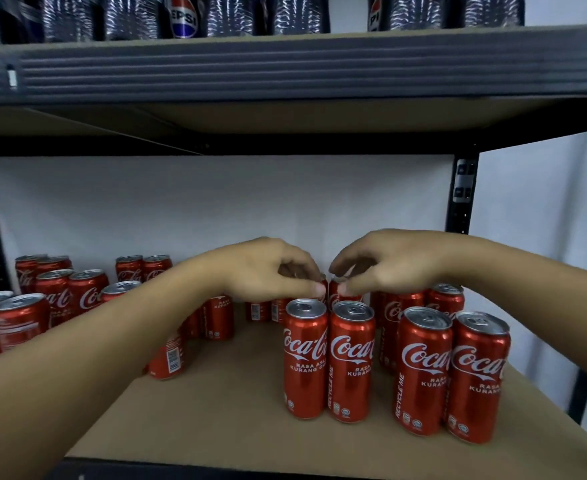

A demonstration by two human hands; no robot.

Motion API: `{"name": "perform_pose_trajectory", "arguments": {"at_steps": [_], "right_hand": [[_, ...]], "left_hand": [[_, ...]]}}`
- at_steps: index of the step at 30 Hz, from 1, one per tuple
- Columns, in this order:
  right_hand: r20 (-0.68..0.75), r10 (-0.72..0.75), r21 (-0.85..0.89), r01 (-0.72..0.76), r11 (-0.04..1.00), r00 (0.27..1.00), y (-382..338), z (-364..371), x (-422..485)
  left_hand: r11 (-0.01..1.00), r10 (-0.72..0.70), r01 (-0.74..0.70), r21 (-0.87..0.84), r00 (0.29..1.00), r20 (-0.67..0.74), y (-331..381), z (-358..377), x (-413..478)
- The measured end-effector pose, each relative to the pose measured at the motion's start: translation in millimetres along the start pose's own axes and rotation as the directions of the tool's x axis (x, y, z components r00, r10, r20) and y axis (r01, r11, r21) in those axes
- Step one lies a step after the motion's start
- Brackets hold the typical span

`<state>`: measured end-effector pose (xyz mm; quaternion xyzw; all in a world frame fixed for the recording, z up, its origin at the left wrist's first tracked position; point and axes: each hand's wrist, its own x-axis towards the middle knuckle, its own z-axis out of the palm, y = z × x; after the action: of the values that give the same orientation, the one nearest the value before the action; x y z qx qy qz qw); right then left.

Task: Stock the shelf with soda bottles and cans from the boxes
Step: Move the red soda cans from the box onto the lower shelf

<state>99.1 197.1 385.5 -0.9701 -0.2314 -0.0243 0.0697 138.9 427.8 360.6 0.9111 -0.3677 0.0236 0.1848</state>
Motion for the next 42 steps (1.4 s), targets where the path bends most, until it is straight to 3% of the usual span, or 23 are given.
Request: {"name": "perform_pose_trajectory", "arguments": {"at_steps": [3,6,20,23,27,33,42], "right_hand": [[0.096,0.005,-0.049,-0.001,0.999,0.995,-5,7,-4],[0.118,-0.003,-0.048,0.009,0.999,0.993,-7,15,-3],[0.034,0.018,0.028,-0.019,0.999,0.999,1,16,-18],[-0.056,0.053,0.008,-0.053,0.999,0.997,8,8,-19],[-0.085,0.144,-0.1,-0.153,0.983,0.986,16,7,5],[0.045,0.201,-0.183,-0.19,0.965,0.979,11,21,45],[0.038,0.184,-0.151,-0.176,0.973,0.982,23,20,50]], "left_hand": [[0.998,-0.06,0.057,0.019,0.988,0.143,3,4,-5],[0.997,-0.063,0.069,-0.028,0.98,0.187,7,9,-5],[0.997,-0.075,0.079,-0.023,0.985,0.153,13,4,-11],[0.998,-0.059,0.059,-0.016,0.998,0.031,11,-7,-8],[0.974,-0.113,0.135,0.184,0.986,-0.127,7,-9,21],[0.92,-0.268,0.236,0.312,0.961,0.065,4,7,64],[0.956,-0.197,0.181,0.233,0.979,0.048,-7,15,63]]}}
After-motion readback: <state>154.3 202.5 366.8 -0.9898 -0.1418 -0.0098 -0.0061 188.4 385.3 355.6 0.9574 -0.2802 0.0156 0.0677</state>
